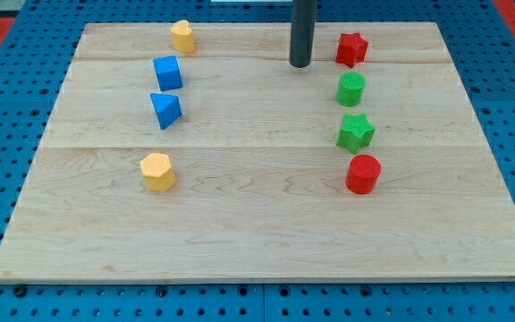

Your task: Point your arm at the bottom side of the red circle

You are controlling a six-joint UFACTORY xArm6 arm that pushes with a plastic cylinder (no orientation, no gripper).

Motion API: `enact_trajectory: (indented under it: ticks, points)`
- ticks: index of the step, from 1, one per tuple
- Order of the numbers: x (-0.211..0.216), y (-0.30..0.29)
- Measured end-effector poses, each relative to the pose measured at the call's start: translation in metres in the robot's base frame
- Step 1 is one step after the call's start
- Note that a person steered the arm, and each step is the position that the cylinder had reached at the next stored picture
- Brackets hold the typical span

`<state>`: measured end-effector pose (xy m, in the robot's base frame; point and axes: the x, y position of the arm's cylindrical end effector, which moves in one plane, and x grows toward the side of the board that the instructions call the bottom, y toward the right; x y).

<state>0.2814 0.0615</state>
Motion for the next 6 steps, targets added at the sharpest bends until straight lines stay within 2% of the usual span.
enact_trajectory:
  ticks: [1, 2, 4, 6]
  points:
    - [0.000, 0.013]
    - [0.028, 0.009]
    - [0.134, -0.023]
    - [0.254, -0.010]
